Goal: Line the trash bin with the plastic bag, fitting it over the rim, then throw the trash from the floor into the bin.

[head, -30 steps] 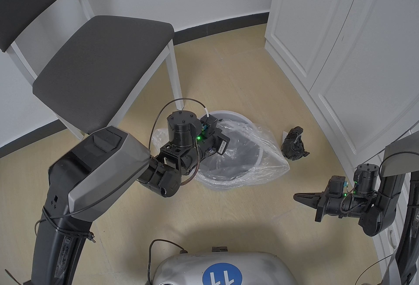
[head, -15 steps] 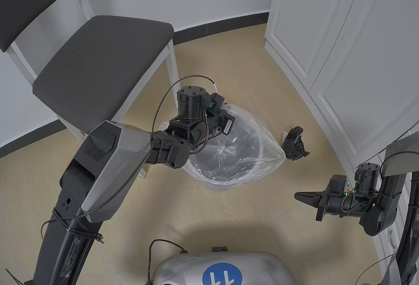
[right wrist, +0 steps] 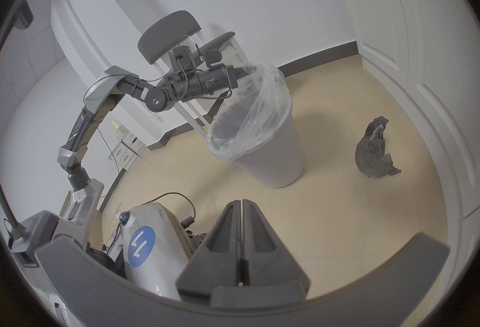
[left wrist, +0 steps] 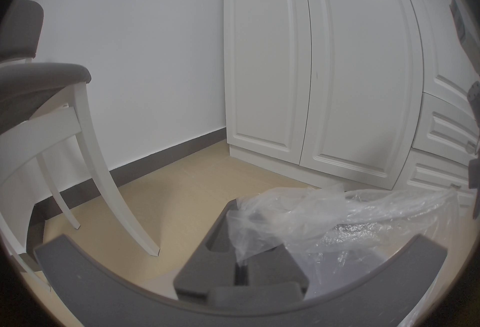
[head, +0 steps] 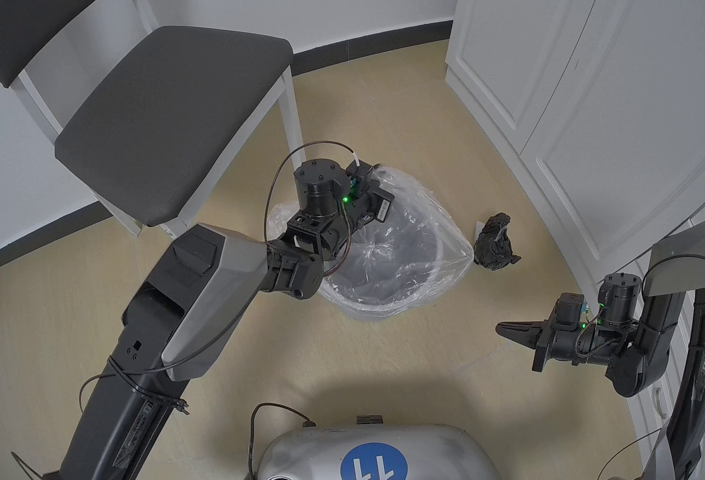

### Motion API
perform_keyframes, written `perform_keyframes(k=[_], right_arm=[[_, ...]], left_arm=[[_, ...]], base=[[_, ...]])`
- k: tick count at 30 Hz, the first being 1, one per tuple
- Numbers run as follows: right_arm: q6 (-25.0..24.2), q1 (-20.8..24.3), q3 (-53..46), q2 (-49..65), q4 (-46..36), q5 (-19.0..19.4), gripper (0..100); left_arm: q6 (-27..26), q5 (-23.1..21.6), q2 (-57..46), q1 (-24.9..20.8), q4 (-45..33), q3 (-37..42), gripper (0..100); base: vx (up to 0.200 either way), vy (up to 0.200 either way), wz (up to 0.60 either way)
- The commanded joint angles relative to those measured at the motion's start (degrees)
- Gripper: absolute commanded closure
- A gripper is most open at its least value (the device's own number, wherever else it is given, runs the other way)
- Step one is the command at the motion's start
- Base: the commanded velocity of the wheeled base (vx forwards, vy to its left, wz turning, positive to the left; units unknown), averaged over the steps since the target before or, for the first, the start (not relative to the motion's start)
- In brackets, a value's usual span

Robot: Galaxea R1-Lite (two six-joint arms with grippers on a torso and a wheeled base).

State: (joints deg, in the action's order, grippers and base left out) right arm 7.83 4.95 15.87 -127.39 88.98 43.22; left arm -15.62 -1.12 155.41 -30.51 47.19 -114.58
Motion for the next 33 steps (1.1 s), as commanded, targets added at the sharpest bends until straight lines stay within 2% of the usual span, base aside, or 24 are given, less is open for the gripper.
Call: perform_keyframes(k=[1,5,6,14,20,21,23,26,28,29,30,33], right_arm=[[0.44,0.15,-0.05,0.13,1.02,0.03,100],[0.70,0.15,-0.14,0.13,1.02,0.03,100],[0.70,0.15,-0.14,0.13,1.02,0.03,100],[0.79,0.06,-0.32,0.83,1.02,0.11,100],[0.35,-0.03,-0.32,1.44,1.02,0.11,100],[0.35,-0.12,-0.32,1.62,1.02,0.03,100],[0.26,-0.20,-0.23,1.88,1.02,-0.06,100],[-0.09,-0.20,-0.14,2.06,1.02,-0.33,100],[-0.80,-0.12,0.48,2.67,1.02,-1.03,100],[-0.88,-0.12,0.56,2.67,1.02,-1.03,100],[-1.41,-0.12,0.91,3.11,1.02,-2.17,100],[-4.66,1.20,3.38,4.34,1.02,-10.17,100]], left_arm=[[0.06,0.15,1.83,0.02,0.80,-0.01,100],[0.15,0.15,2.36,0.10,2.47,-0.01,100],[0.15,0.15,2.36,0.10,2.73,-0.01,0],[1.29,1.03,1.83,-0.42,5.37,-0.01,0],[0.85,2.09,-0.98,-0.42,3.61,0.85,0],[0.41,1.12,-5.29,-0.34,1.41,7.35,0],[-0.73,0.07,-9.07,-0.34,-0.52,12.89,0],[-2.49,-0.90,-11.44,-0.16,-1.14,16.67,0],[-6.36,-0.90,-14.08,0.19,-1.84,21.24,0],[-6.53,-0.90,-14.25,0.19,-1.93,21.50,0],[-8.11,-0.55,-15.57,0.19,-2.89,23.70,0],[-9.78,1.82,-19.44,0.02,-4.65,29.24,0]], base=[[0.000,0.000,0.00],[0.000,0.000,0.00],[0.000,0.000,0.00],[0.000,0.000,0.00],[0.000,0.000,0.00],[0.000,0.000,0.00],[0.000,0.000,0.00],[0.000,0.000,0.00],[0.000,0.000,0.00],[0.000,0.000,0.00],[0.000,0.000,0.00],[0.000,0.000,0.00]])
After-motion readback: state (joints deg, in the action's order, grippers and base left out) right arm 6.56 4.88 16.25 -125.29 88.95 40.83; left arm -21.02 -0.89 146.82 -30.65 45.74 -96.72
